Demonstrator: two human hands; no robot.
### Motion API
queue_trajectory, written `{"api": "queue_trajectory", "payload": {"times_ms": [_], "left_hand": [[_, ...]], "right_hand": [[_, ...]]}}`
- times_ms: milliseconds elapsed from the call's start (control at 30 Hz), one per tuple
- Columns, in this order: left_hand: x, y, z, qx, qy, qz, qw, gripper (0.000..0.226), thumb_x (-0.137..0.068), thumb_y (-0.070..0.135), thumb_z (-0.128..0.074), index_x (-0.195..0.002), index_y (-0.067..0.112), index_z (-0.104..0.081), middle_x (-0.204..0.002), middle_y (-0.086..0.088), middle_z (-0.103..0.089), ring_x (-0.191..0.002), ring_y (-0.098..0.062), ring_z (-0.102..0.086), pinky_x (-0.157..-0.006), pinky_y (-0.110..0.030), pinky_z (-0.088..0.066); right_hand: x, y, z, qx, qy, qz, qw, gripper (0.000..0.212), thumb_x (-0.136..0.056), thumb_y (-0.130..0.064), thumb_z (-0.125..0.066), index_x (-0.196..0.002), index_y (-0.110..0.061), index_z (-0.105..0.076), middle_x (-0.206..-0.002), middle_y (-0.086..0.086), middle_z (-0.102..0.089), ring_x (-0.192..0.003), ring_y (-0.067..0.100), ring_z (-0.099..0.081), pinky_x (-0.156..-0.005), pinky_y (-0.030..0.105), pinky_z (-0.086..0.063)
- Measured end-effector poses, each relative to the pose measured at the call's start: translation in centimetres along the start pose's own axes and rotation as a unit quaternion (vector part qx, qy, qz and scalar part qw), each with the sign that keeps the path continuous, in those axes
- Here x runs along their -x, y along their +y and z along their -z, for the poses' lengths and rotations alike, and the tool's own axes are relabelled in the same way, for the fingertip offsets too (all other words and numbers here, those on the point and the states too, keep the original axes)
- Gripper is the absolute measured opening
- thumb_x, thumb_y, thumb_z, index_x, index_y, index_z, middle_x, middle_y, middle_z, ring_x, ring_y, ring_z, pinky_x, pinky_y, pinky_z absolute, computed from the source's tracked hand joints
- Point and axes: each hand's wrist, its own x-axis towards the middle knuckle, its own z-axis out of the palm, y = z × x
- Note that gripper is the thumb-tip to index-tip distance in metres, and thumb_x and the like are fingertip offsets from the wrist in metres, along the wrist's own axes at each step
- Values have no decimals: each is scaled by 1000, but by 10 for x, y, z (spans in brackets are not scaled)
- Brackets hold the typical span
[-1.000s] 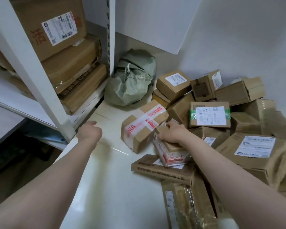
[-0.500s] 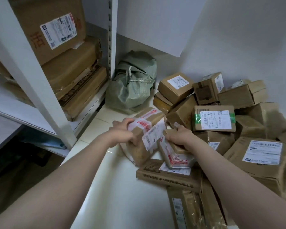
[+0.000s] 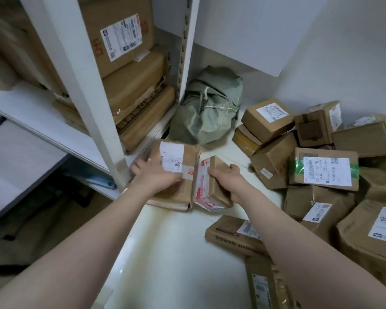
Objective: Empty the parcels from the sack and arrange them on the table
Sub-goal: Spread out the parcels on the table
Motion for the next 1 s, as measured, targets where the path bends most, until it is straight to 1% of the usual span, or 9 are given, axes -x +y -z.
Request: {"api": "queue_trajectory", "payload": {"times_ms": [100, 233, 433, 600, 667, 733, 833, 933, 1000], "left_hand": [[19, 18, -16, -138, -31, -43, 989, 128, -55, 82, -67, -149, 44, 12, -156, -7, 29, -144, -34, 25, -104, -76, -10], [14, 14, -40, -239, -40, -65, 968, 115, -72, 72, -63, -149, 43, 17, -152, -10, 39, -141, -39, 31, -99, -82, 0], [-28, -1, -22, -245, 39, -157, 956, 84, -88, 60, -53, -153, 42, -4, -161, -4, 19, -147, -27, 20, -110, -71, 2], [-25, 7, -31, -248, 49, -134, 958, 73, -93, 55, -44, -153, 38, -7, -162, -7, 13, -147, -30, 17, -113, -65, 6], [-16, 10, -41, -205, 137, -152, 957, 59, -93, 47, -46, -148, 30, -31, -161, -13, -8, -148, -33, 3, -114, -61, 2], [-2, 23, -48, -136, 210, -219, 943, 41, -94, 36, -52, -132, 19, -54, -142, -17, -44, -137, -35, -30, -111, -50, -23], [27, 49, -51, 52, 53, -252, 965, 26, -95, 41, -51, -118, 35, -62, -103, 3, -66, -102, -21, -58, -89, -35, -48], [64, 68, -57, 119, -181, -179, 960, 40, -89, 65, -48, -121, 41, -51, -112, 10, -62, -104, -17, -59, -80, -31, -50], [80, 72, -67, 105, -234, -145, 956, 71, -76, 77, -54, -132, 35, -43, -118, 9, -62, -106, -19, -62, -74, -33, -52]], "right_hand": [[1, 1, -8, -26, 11, 7, 1000, 110, -62, -58, -78, -147, -31, -12, -138, 7, -44, -115, 33, -53, -96, 49, -49], [-1, 12, 6, -21, 37, 24, 999, 110, -64, -52, -81, -146, -26, -14, -139, 5, -44, -117, 31, -52, -97, 48, -49], [4, 33, 49, -103, 15, -25, 994, 92, -79, -44, -75, -146, -23, -16, -121, 9, -56, -96, 25, -60, -64, 34, -52], [16, 44, 65, -133, 15, -32, 990, 77, -86, -43, -69, -141, -13, -24, -109, 7, -57, -80, 17, -58, -52, 28, -45], [23, 46, 67, -135, 11, -29, 990, 81, -87, -42, -68, -146, -15, -19, -109, 6, -56, -78, 16, -57, -49, 27, -45], [29, 48, 68, -141, 7, -27, 990, 89, -87, -41, -69, -150, -17, -10, -111, 5, -53, -76, 15, -56, -49, 27, -44], [34, 51, 68, -155, 4, -22, 988, 90, -85, -40, -71, -148, -16, -11, -108, 7, -53, -76, 17, -57, -52, 30, -46], [42, 48, 64, -174, 11, 1, 985, 82, -87, -51, -64, -146, -19, -17, -115, 8, -55, -84, 21, -59, -65, 35, -52], [46, 49, 63, -168, 13, 24, 985, 82, -87, -62, -54, -150, -24, -17, -128, 6, -56, -99, 25, -62, -85, 45, -56]]}}
